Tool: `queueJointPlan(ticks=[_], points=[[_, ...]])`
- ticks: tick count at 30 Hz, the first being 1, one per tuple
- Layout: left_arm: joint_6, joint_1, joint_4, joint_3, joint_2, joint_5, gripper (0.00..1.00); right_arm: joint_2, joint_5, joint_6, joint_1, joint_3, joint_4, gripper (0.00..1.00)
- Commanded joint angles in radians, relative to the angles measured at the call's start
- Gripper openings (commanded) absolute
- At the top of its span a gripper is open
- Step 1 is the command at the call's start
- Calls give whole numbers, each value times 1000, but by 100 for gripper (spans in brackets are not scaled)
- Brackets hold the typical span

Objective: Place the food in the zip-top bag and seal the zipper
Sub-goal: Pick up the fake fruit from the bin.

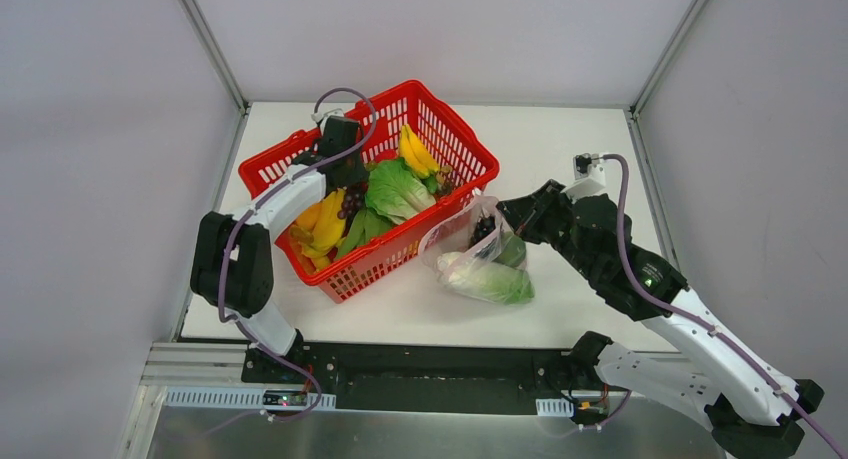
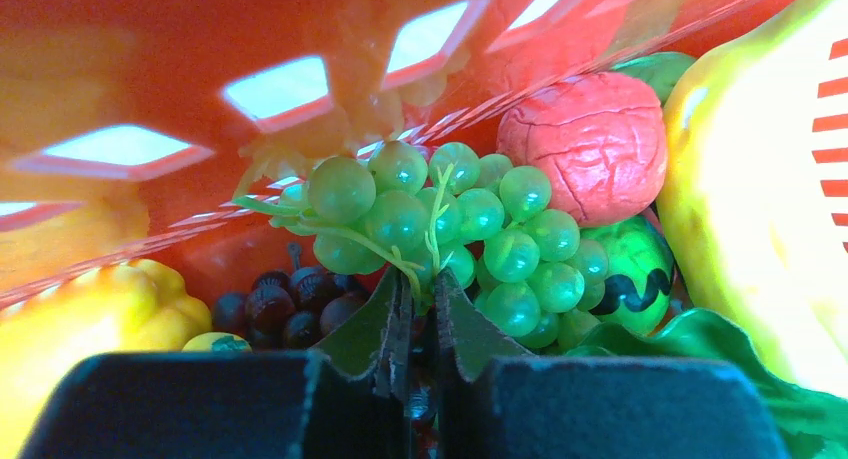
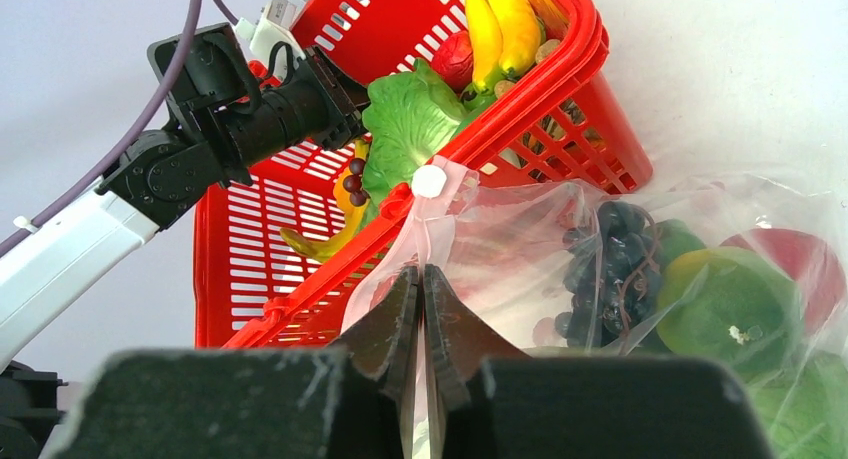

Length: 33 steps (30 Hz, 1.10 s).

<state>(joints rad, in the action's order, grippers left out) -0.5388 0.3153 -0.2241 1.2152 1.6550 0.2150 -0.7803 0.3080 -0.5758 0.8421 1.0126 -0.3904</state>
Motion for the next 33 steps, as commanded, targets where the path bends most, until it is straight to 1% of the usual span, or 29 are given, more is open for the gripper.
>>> queueJointPlan(ticks=[1,3,11,19,25,28,33], points=[[0,1,36,-18,-61,77,0,16,-13,-3,-2,-3,52,6],[14,2,41,-27,-104,70,0,30,-12,-8,-4,-8,53,6],[63,4,-55,31,-295,29,0,64,5,-13,-3,-17,45,6],[84,4,-102,0,-431,6,0,60,-4,-14,-4,-17,44,6],[90,4,-154,17,-518,-72,0,71,-4,-19,-4,-18,44,6],[91,5,-175,25,-572,-140,0,73,0,-21,-4,-20,45,6],[101,43,-215,56,-643,-212,0,63,-7,-22,-4,-19,44,6]])
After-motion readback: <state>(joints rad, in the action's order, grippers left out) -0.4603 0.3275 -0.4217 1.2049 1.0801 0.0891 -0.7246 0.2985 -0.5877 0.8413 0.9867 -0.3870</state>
